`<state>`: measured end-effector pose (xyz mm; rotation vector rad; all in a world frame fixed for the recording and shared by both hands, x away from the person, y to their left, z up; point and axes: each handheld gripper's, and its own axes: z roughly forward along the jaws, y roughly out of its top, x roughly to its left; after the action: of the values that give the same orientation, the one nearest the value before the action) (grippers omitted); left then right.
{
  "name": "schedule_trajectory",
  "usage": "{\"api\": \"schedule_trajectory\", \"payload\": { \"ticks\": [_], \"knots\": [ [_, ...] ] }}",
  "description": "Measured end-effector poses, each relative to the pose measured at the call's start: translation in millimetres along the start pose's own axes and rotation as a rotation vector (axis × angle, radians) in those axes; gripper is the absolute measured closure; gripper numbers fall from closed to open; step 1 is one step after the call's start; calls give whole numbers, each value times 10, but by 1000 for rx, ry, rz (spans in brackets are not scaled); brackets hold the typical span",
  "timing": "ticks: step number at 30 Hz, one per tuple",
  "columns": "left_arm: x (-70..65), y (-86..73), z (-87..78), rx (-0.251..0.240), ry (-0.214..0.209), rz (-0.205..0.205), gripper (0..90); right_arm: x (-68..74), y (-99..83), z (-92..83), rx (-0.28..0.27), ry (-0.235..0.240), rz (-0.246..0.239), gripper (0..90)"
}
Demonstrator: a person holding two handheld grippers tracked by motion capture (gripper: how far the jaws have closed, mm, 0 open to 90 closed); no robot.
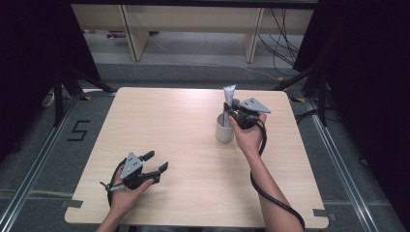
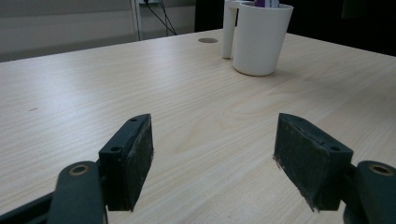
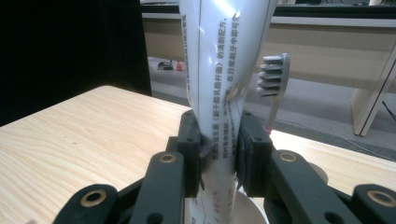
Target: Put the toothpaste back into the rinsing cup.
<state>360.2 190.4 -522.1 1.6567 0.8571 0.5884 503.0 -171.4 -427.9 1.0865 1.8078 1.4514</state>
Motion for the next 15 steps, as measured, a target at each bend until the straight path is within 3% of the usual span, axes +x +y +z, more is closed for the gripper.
{"api": "schedule_trajectory", "payload": {
  "ticks": [2, 3, 5, 8, 15],
  "knots": [
    [-1, 0, -1, 1, 0, 1, 281, -1, -13, 7, -1, -1, -1, 745],
    [-1, 0, -1, 1, 0, 1, 281, -10, -18, 17, -11, -4, -24, 744],
    [-1, 0, -1, 1, 1, 1, 281, 1, -28, 15, 5, -1, -2, 745],
    [-1, 0, -1, 2, 0, 2, 281, -9, -41, 22, 3, -4, -21, 744],
    [-1, 0, -1, 1, 0, 1, 281, 3, -65, 27, 15, -1, 5, 744]
  ]
}}
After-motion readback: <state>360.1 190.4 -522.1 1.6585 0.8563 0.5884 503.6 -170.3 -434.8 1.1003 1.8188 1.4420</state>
